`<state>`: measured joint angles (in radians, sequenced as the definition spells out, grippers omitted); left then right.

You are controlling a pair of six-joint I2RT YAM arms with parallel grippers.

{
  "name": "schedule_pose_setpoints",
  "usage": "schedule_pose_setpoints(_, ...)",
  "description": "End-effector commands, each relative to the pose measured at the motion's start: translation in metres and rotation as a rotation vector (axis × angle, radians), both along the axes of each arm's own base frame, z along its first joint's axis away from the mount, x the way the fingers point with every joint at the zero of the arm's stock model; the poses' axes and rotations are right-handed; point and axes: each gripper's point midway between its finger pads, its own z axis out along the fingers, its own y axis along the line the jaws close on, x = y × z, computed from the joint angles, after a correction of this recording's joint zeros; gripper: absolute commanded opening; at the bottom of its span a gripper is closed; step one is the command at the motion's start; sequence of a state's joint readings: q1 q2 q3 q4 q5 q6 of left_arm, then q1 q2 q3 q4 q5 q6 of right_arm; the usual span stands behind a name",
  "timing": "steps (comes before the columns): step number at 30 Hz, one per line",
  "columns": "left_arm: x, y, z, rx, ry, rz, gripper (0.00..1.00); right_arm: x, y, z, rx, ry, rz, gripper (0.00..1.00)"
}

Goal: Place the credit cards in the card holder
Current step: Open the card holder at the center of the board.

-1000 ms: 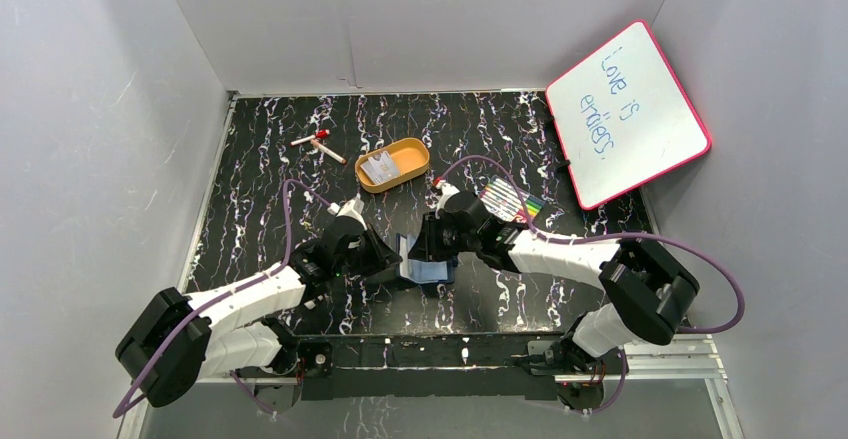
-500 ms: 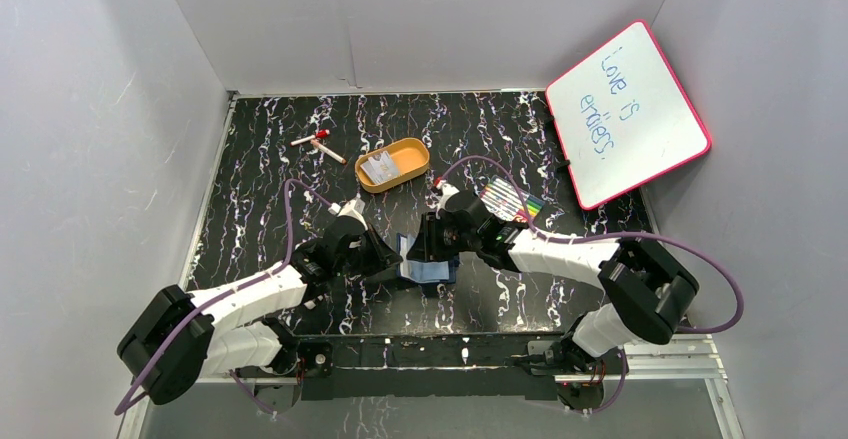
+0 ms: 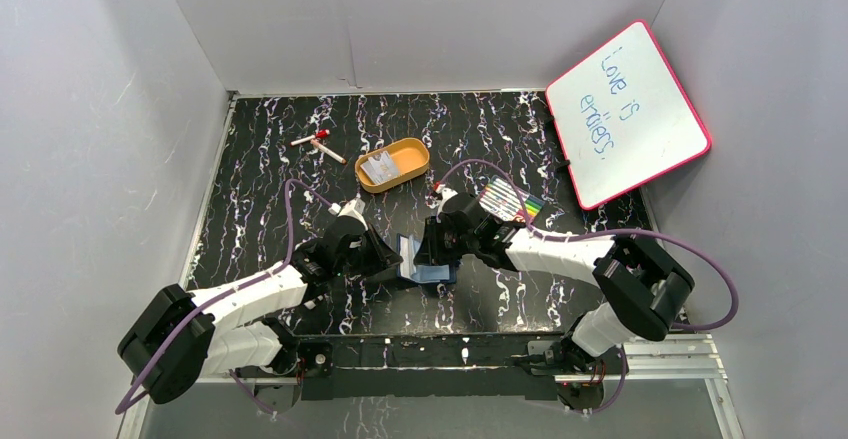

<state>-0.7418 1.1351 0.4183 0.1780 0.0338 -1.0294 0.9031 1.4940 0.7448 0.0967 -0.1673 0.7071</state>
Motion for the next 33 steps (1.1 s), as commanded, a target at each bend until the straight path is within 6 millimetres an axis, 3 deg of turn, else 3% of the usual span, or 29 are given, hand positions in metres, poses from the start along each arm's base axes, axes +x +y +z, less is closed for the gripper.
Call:
schedule_pose_setpoints(1,0.002,-0.002,0.006,-0.005,-0.017,-0.005,0.0,0.01,0.004,0.017,0.027,-0.043,-0.016,0.24)
schedule_pose_setpoints(5,0.002,-0.002,0.005,-0.006,-0.016,-0.005,0.0,0.01,0.004,0.018,0.03,-0.045,-0.019,0.15)
schedule_pose_setpoints(9,0.001,-0.001,0.005,-0.003,-0.017,-0.003,0.0,0.01,0.003,0.02,0.033,-0.047,-0.026,0.0)
schedule_pose_setpoints(20,0.004,0.007,0.001,0.064,-0.009,0.016,0.0,0.009,-0.009,0.011,0.012,-0.025,-0.056,0.0)
schedule_pose_setpoints(25,0.01,0.01,0.021,0.082,-0.066,0.017,0.34,0.01,-0.01,0.006,-0.009,-0.021,-0.055,0.0)
schedule_pose_setpoints(27,0.013,0.012,0.034,0.075,-0.099,0.02,0.42,0.01,-0.009,0.004,-0.011,-0.02,-0.053,0.0)
schedule_pose_setpoints(33,0.016,-0.002,0.063,0.0,-0.164,-0.022,0.53,0.012,-0.007,0.002,-0.014,-0.024,-0.045,0.0)
